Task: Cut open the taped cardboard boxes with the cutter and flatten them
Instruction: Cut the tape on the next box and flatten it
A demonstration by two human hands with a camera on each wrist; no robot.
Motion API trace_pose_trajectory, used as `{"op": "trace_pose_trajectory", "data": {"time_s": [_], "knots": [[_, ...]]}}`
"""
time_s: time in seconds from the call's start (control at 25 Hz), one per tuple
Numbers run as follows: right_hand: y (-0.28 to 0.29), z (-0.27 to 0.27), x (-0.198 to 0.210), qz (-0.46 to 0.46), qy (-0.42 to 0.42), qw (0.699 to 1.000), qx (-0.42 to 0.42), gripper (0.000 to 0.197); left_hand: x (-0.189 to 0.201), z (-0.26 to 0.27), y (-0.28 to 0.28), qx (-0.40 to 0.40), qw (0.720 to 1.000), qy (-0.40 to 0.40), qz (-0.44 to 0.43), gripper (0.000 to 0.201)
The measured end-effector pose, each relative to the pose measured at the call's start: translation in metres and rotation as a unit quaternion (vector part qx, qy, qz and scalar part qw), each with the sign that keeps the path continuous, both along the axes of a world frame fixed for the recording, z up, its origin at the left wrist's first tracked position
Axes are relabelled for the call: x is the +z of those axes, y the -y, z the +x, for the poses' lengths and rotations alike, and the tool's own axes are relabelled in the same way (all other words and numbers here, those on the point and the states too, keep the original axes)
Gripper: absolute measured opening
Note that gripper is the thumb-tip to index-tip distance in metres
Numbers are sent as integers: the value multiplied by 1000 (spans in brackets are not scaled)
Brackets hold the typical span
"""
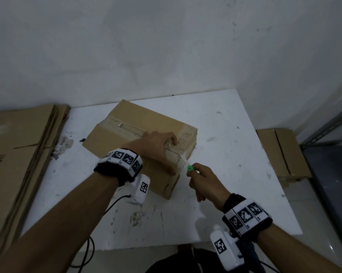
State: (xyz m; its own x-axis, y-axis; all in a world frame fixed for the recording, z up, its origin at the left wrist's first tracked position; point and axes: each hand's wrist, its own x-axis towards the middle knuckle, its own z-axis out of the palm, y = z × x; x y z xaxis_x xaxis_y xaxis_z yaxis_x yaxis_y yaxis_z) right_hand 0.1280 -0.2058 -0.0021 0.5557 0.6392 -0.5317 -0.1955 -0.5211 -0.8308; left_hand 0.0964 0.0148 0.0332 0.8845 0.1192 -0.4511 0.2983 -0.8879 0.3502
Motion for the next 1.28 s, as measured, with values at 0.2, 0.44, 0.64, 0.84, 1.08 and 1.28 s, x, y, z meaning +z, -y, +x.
{"op": "trace_pose_trajectory", "data": {"time_s": [0.2, 0.44, 0.64, 0.84, 1.08, 1.28], "knots": [[1, 0, 0, -16, 5, 999, 43, 24, 6, 7, -14, -31, 999, -15, -14, 50], [-3, 1, -3, -22, 41, 999, 16, 31, 5, 4, -9, -109, 975, -136, 135, 83], [-6, 2, -4, -24, 72, 997, 31, 36, 7, 4, -6, -89, 980, -119, 135, 81], [3, 1, 2, -12, 1, 998, 67, 27, 7, 1, -4, -77, 983, -97, 133, 82], [-3, -13, -1, 17, -32, 998, 61, 22, 16, 2, -4, -72, 990, -52, 112, 76], [2, 13, -11, -30, 282, 953, 107, 31, 14, 0, -7, -72, 989, -58, 114, 82]]}}
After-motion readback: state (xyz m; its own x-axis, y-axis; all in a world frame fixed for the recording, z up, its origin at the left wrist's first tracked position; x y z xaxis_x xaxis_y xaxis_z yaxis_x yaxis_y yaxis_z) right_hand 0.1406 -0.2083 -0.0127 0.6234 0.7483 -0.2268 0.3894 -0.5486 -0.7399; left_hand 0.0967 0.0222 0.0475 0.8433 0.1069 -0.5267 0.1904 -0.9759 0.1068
